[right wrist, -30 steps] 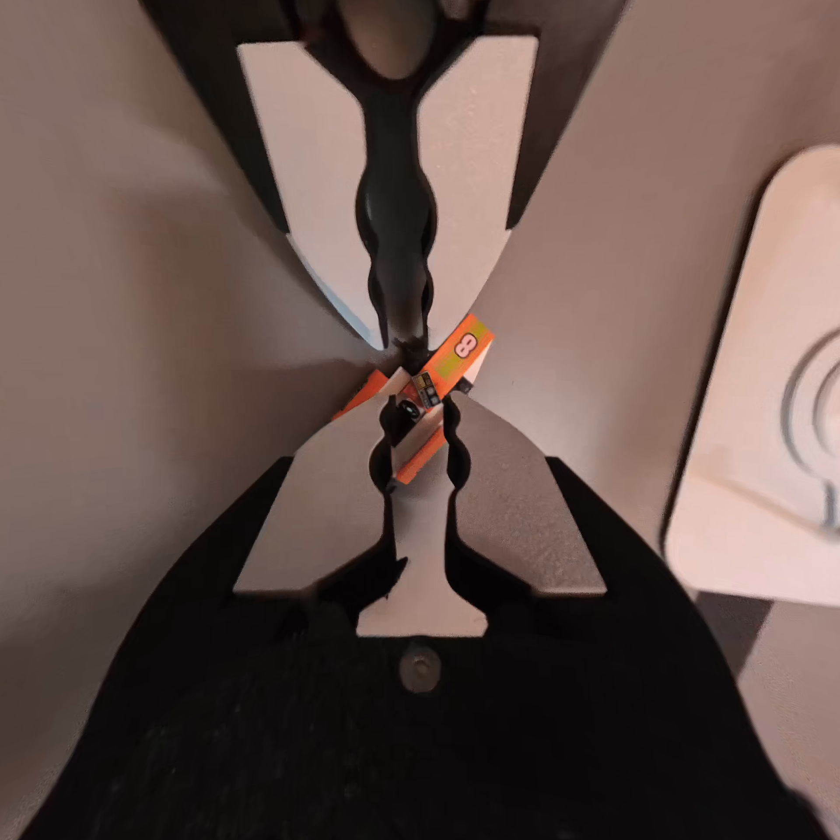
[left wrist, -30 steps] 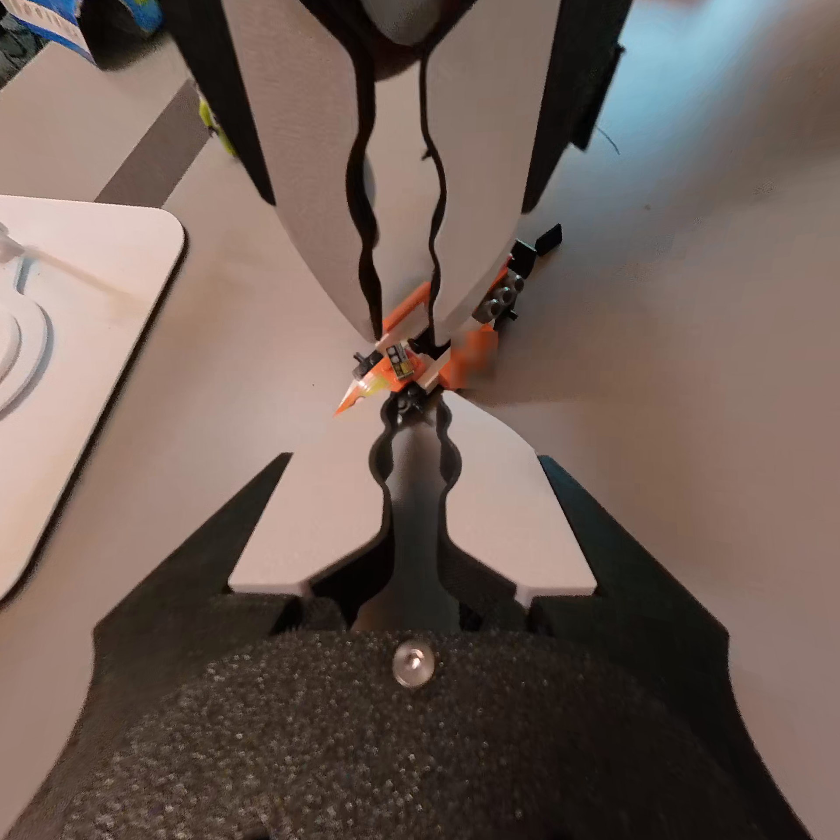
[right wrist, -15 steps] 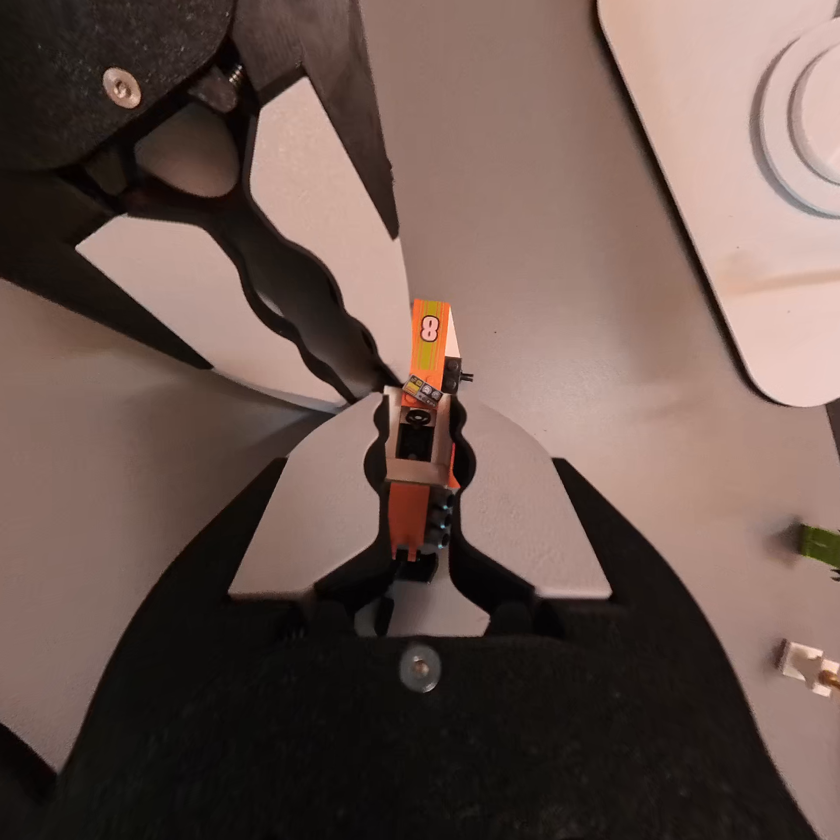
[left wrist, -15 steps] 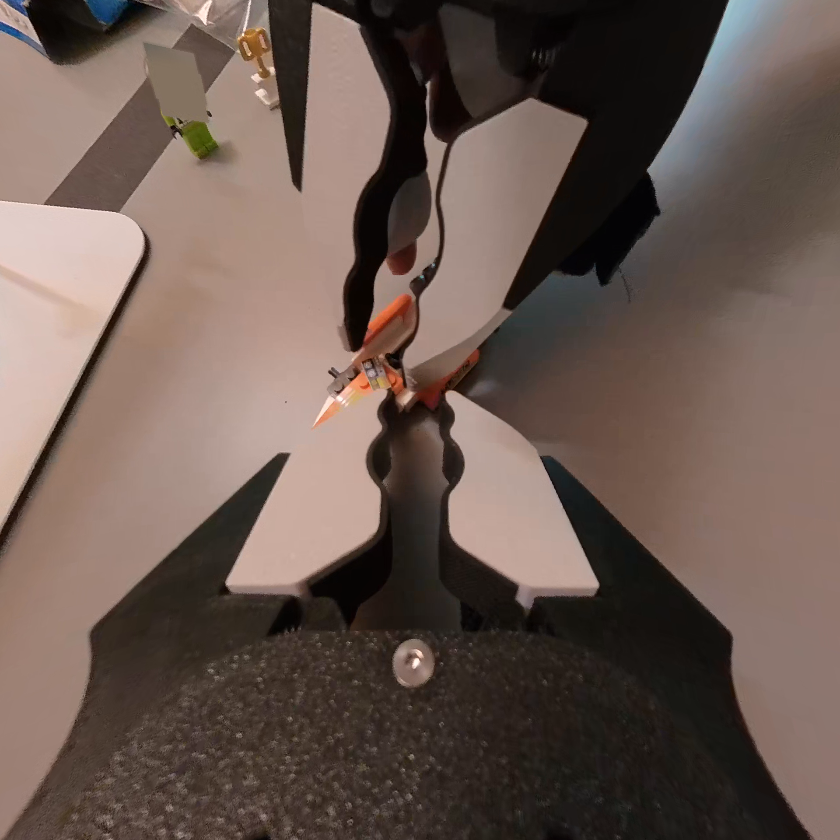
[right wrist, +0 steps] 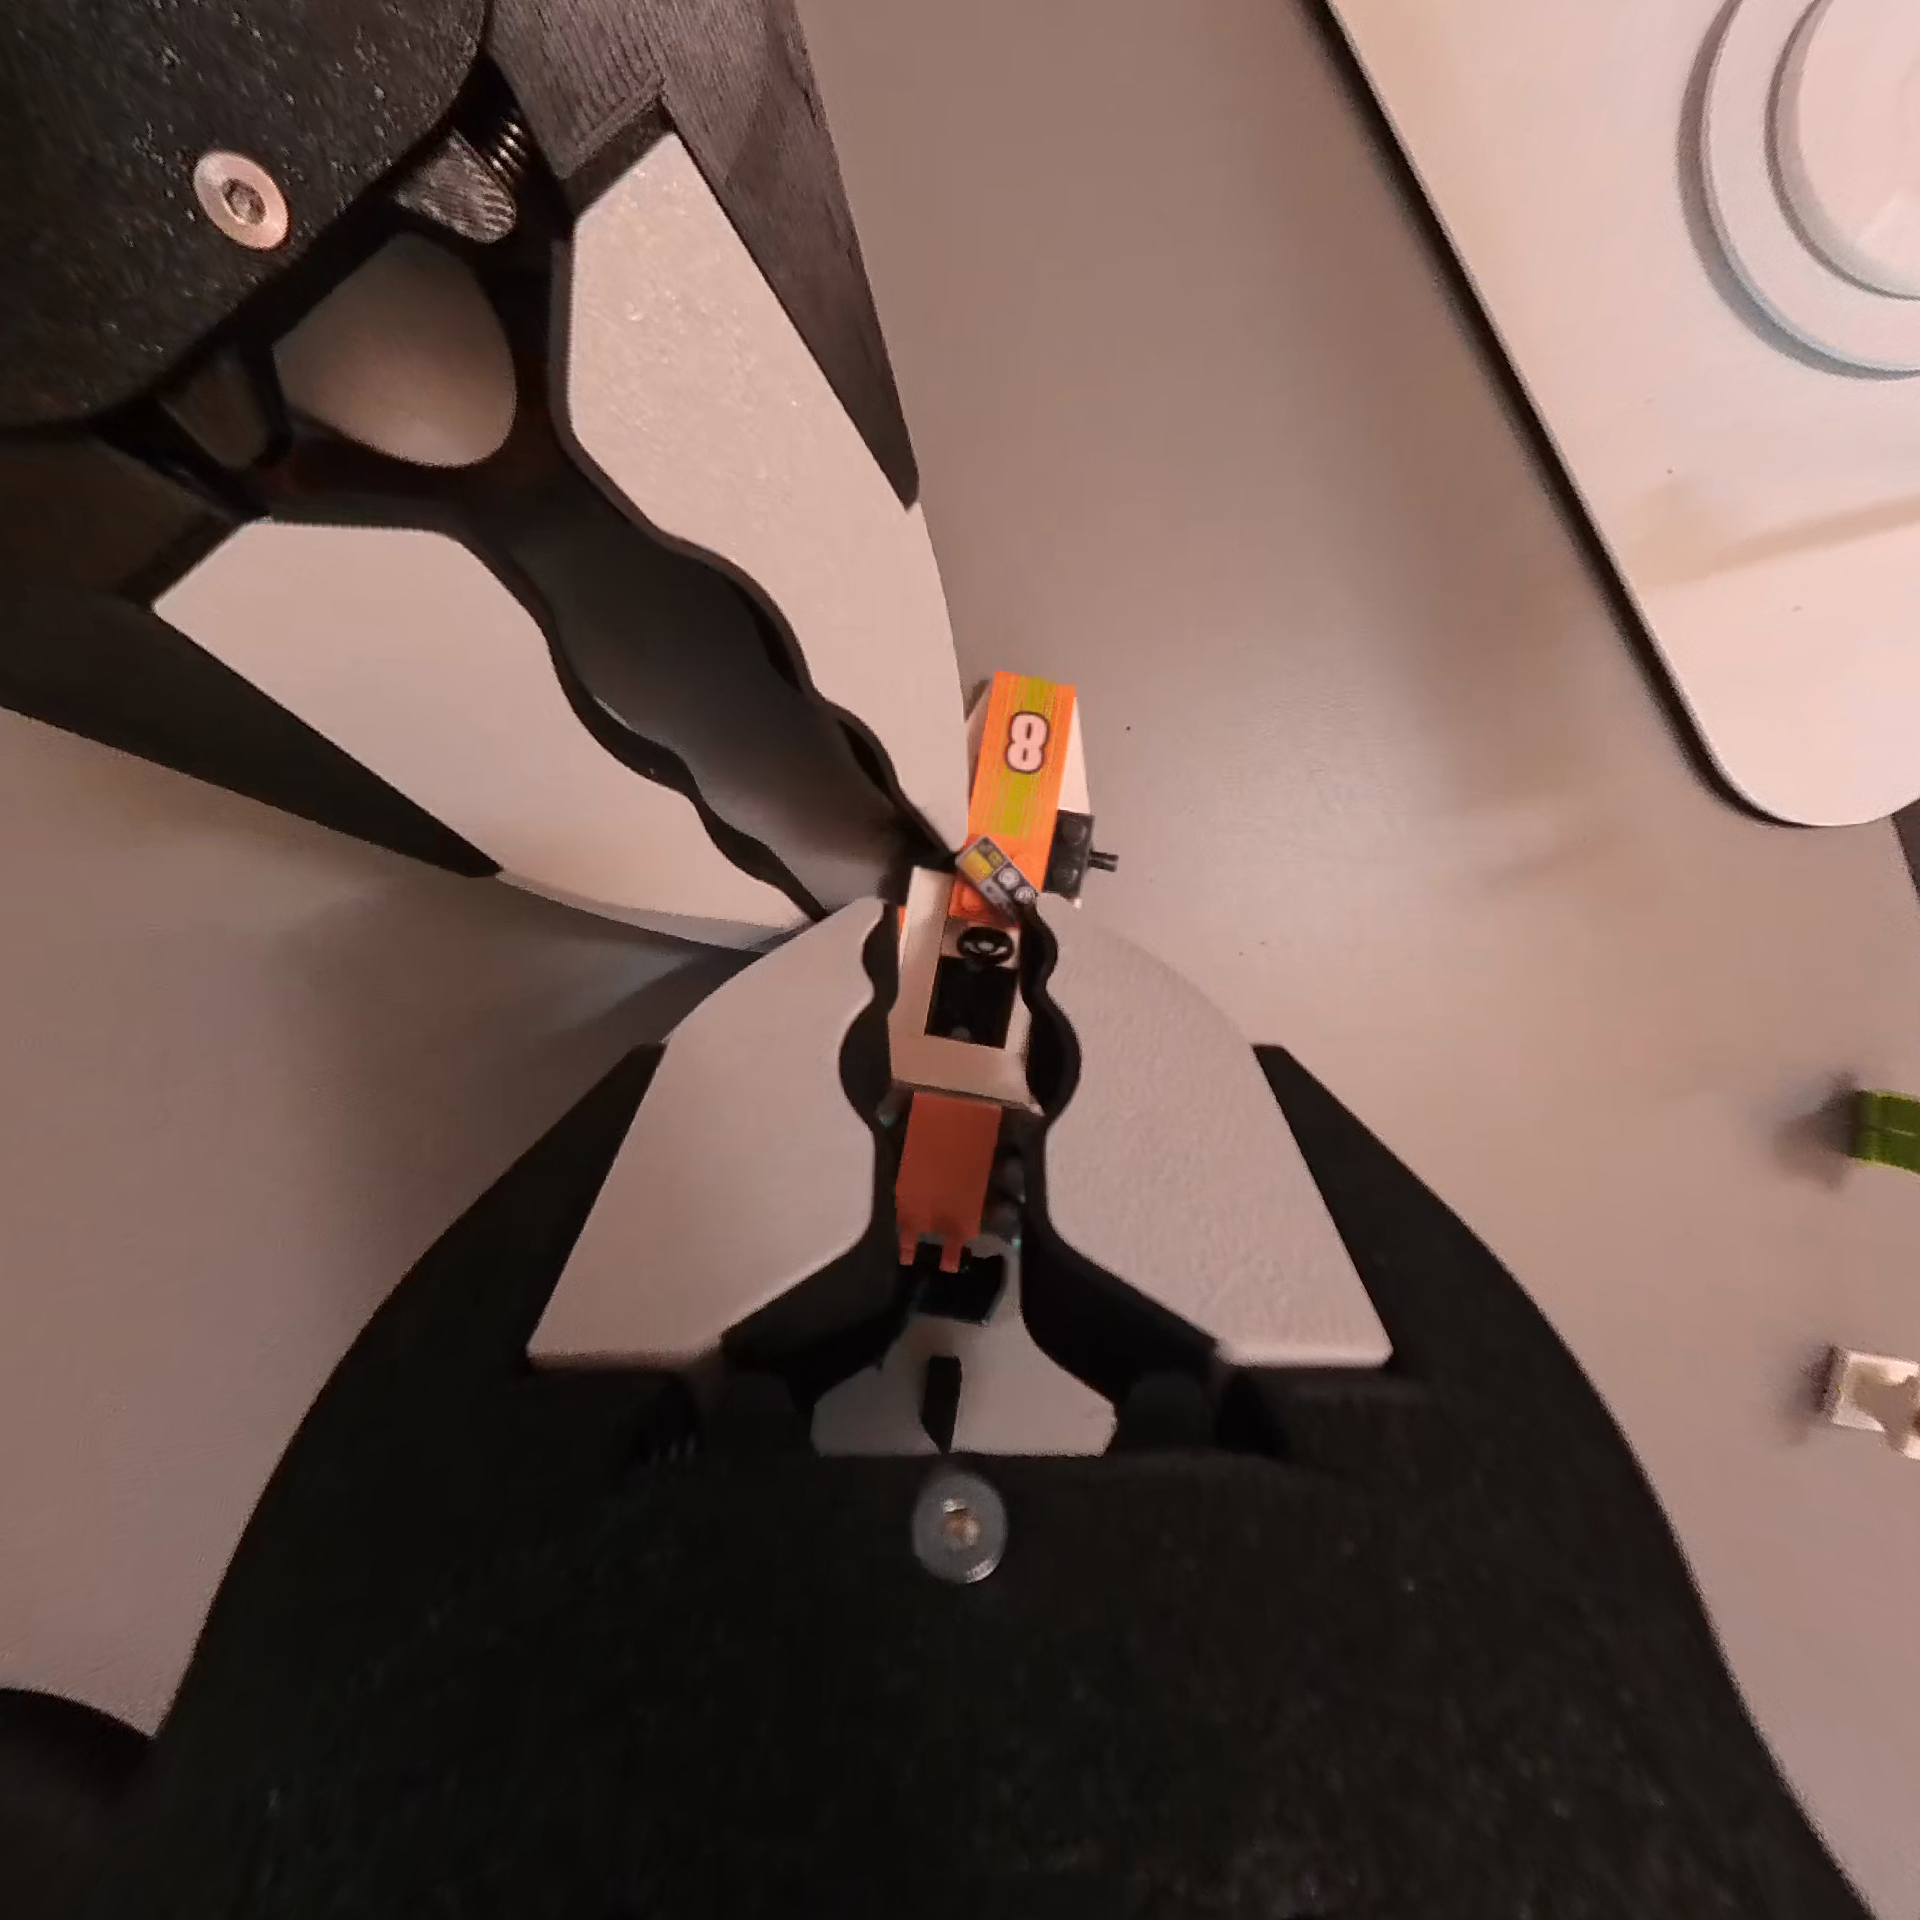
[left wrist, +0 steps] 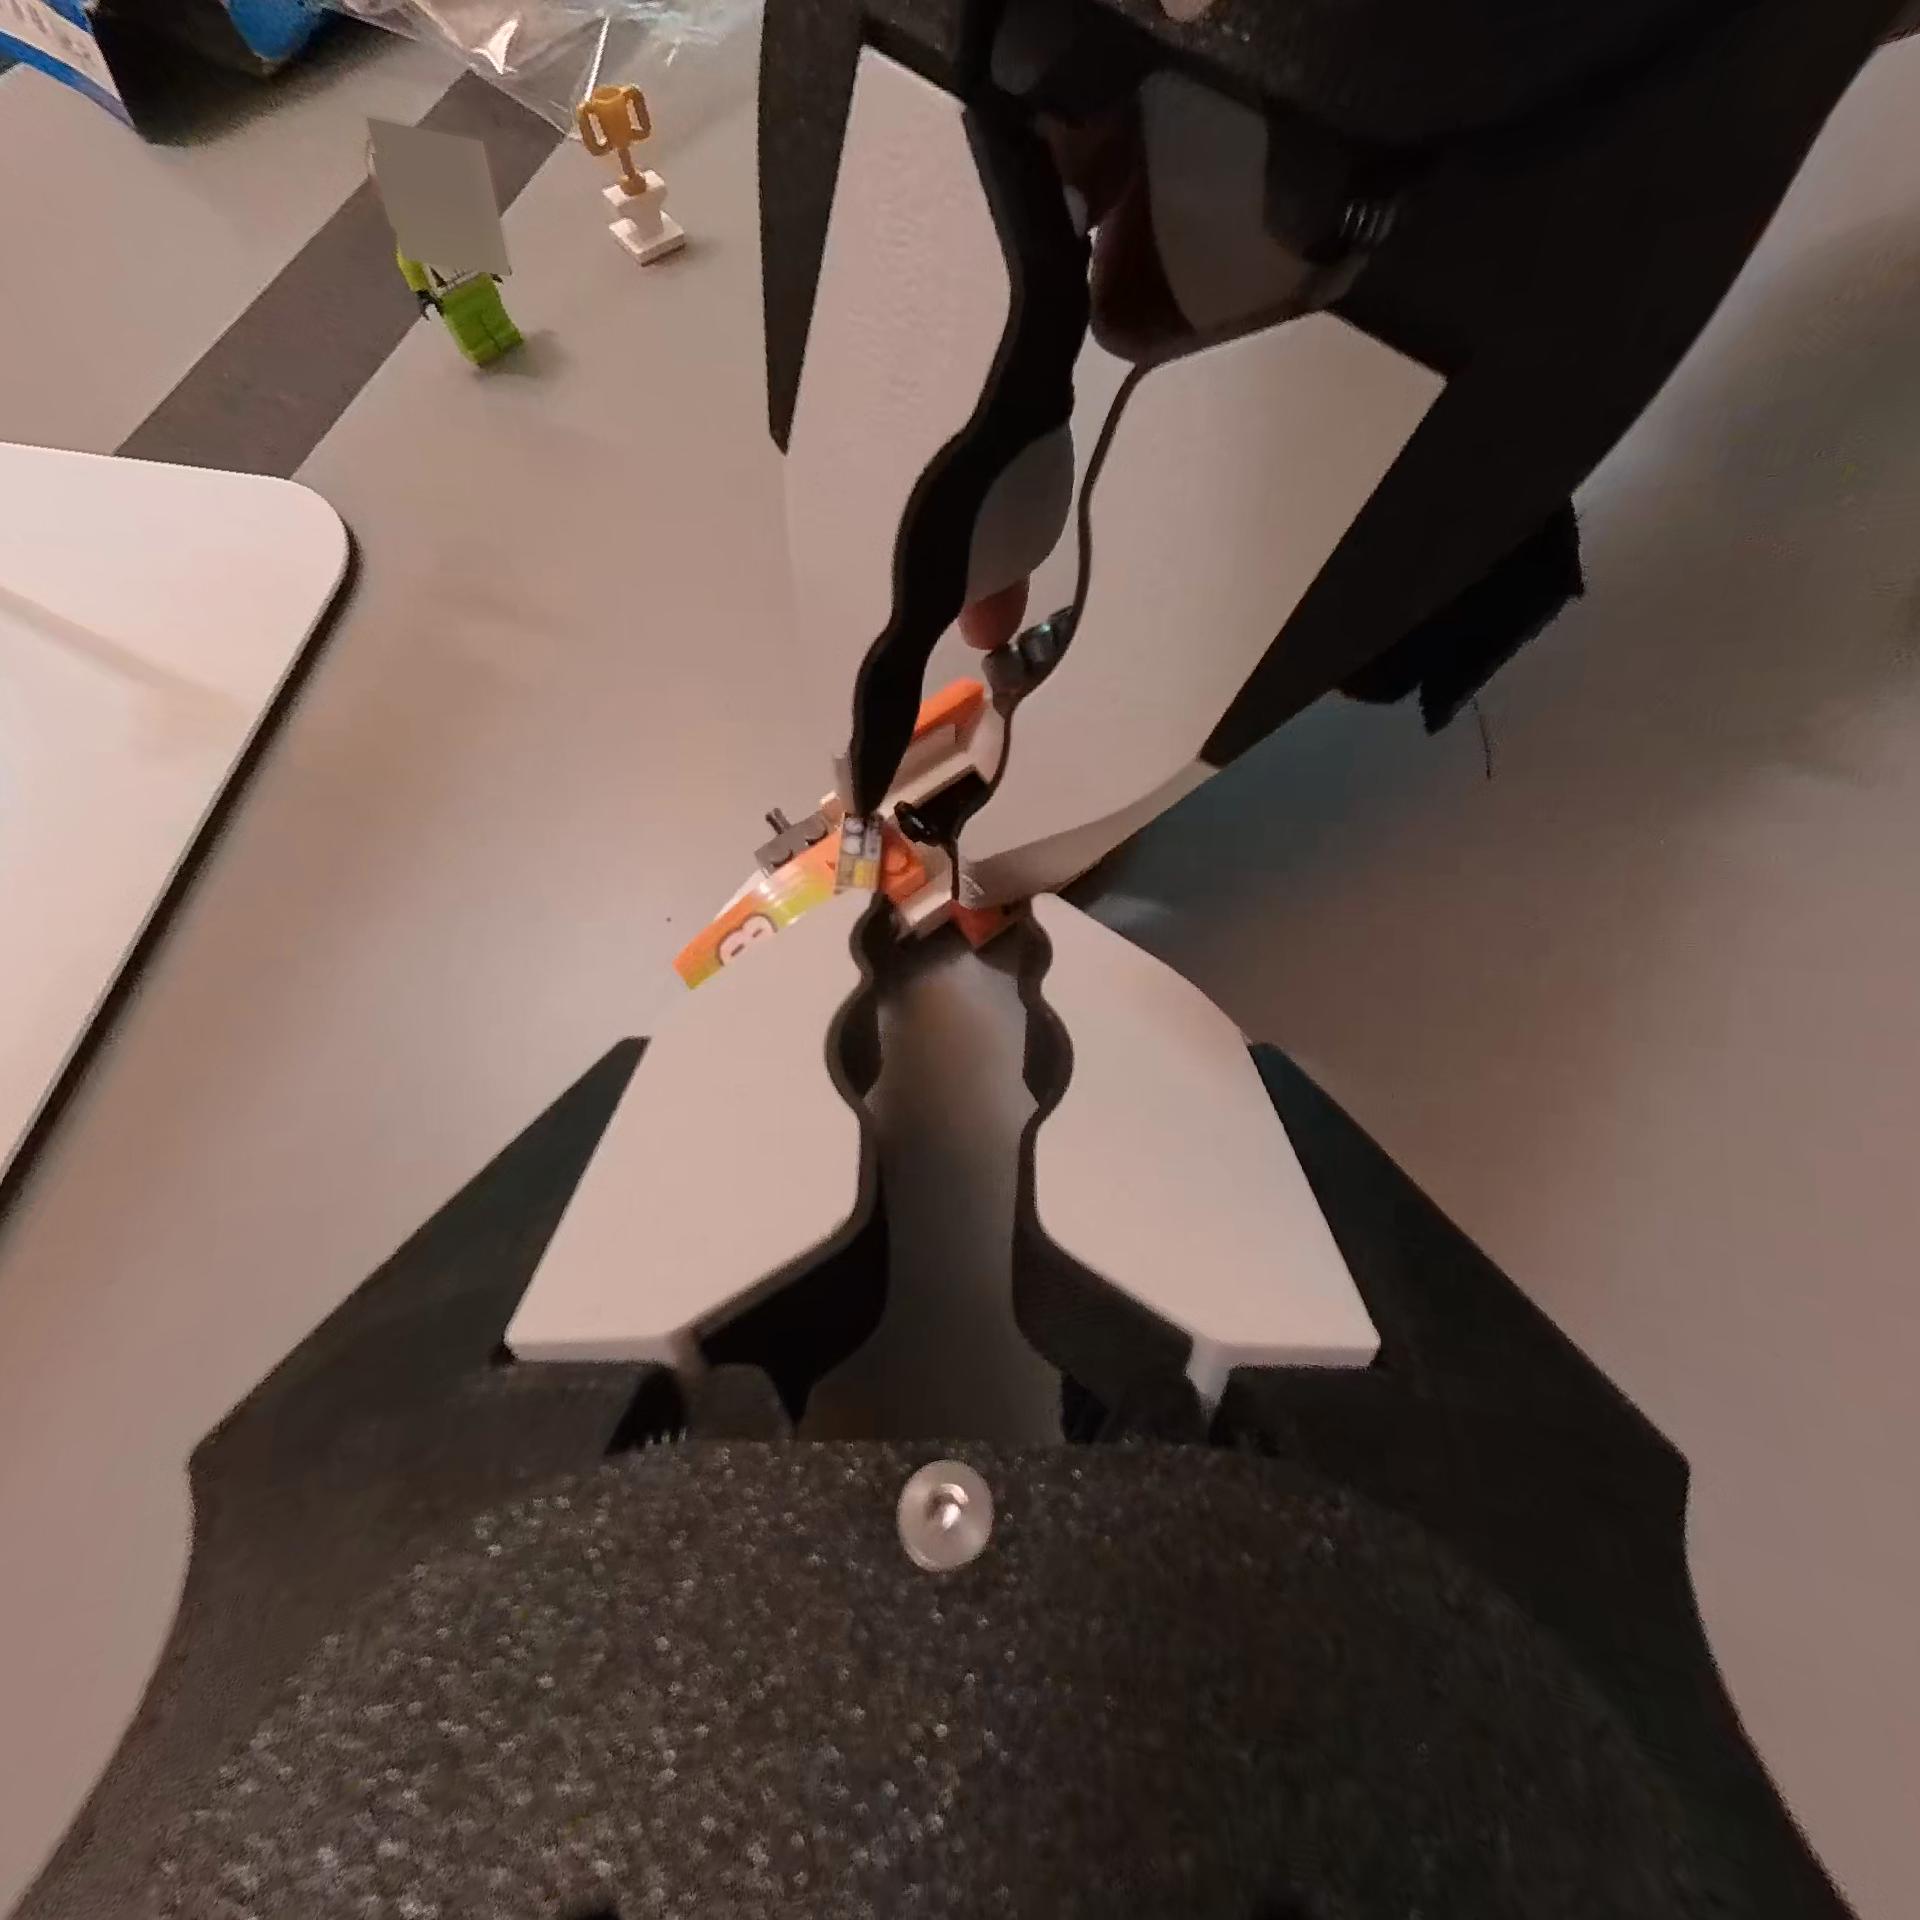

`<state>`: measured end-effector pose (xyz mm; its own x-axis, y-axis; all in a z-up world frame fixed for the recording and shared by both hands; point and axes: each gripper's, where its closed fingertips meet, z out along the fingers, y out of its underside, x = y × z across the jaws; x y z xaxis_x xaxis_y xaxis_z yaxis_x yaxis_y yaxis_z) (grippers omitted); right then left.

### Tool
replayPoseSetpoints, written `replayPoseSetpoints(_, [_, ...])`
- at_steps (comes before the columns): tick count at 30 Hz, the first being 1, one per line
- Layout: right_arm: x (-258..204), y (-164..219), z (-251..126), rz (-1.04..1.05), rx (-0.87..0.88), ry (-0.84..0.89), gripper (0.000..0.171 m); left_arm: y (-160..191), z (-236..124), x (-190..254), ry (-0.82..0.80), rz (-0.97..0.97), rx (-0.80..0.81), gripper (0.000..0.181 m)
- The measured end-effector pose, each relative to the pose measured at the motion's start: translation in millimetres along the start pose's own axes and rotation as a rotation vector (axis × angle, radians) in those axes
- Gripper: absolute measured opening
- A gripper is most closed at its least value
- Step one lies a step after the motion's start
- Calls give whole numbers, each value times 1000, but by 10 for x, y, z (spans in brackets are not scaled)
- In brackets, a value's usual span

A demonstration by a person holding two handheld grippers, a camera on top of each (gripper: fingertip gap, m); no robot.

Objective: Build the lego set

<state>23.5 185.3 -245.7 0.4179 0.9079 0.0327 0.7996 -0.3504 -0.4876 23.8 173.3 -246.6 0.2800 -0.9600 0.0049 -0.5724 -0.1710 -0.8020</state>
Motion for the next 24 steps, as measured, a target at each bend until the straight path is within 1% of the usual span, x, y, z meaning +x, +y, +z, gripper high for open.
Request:
replayPoseSetpoints(4, [25,4,-4,0,-12,4,23,-6,20,44,21,9,-4,23])
replayPoseSetpoints(11, [66,20,-29,36,-33,-32,23,-37,-24,-50,3,-4,16,25])
replayPoseSetpoints(18, [29,36,-51,63,-36,-56,23,-40,51,-21,82,0,-17,33])
replayPoseSetpoints(24, [55,67,-45,77,-49,-46,23,-55,66,20,93,9,-28,31])
